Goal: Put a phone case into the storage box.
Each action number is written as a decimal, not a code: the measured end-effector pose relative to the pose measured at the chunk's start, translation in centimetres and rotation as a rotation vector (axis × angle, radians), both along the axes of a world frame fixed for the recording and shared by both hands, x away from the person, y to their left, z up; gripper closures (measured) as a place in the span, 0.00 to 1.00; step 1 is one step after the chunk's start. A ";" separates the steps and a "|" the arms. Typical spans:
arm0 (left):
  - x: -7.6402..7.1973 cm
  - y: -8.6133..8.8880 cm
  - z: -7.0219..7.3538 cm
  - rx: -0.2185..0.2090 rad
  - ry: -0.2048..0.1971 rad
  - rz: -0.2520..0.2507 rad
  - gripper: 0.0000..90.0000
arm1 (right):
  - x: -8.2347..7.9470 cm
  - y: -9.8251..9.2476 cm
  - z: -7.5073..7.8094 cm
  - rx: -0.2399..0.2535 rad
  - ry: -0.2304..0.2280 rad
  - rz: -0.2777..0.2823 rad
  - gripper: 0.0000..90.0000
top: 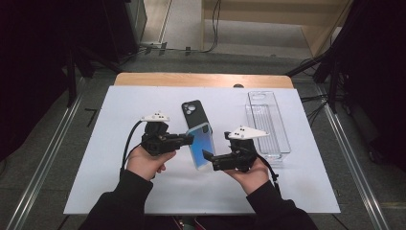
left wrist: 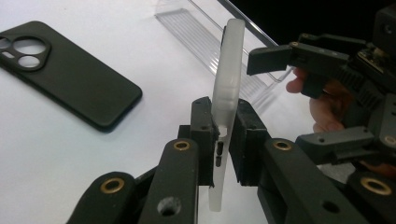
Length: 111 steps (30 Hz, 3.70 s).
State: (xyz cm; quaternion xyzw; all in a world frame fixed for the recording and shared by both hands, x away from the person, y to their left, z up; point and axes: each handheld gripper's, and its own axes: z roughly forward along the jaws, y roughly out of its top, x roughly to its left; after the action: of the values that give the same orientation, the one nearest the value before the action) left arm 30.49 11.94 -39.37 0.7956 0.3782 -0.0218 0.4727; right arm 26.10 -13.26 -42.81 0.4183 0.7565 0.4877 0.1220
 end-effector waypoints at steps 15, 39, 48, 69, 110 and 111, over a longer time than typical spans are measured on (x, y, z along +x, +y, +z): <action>-0.8 -1.2 0.1 0.055 -0.021 0.063 0.91 | -0.1 1.7 -0.8 -0.026 -0.002 -0.043 0.00; -1.4 -2.5 -0.2 0.031 0.023 0.032 0.91 | 0.2 3.0 -1.7 -0.049 -0.004 -0.078 0.05; -1.6 -2.6 -0.1 0.022 0.024 0.025 0.90 | 0.1 2.7 -1.6 -0.040 -0.020 -0.066 0.17; -1.4 -1.0 0.9 0.041 0.039 -0.044 0.42 | 1.3 0.5 -1.3 -0.034 -0.003 -0.099 0.17; -2.0 4.2 -5.0 0.114 -0.080 -0.313 0.33 | 2.9 -5.7 2.3 0.012 -0.023 0.212 0.17; -2.1 4.3 -5.0 0.111 -0.077 -0.311 0.33 | 2.9 -5.9 2.4 0.015 -0.026 0.216 0.17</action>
State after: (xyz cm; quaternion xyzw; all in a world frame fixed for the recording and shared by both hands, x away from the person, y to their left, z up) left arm 28.38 16.26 -44.39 0.8696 0.2328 -0.0433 0.4332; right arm 29.02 -19.17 -40.42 0.3290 0.7920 0.5087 0.0754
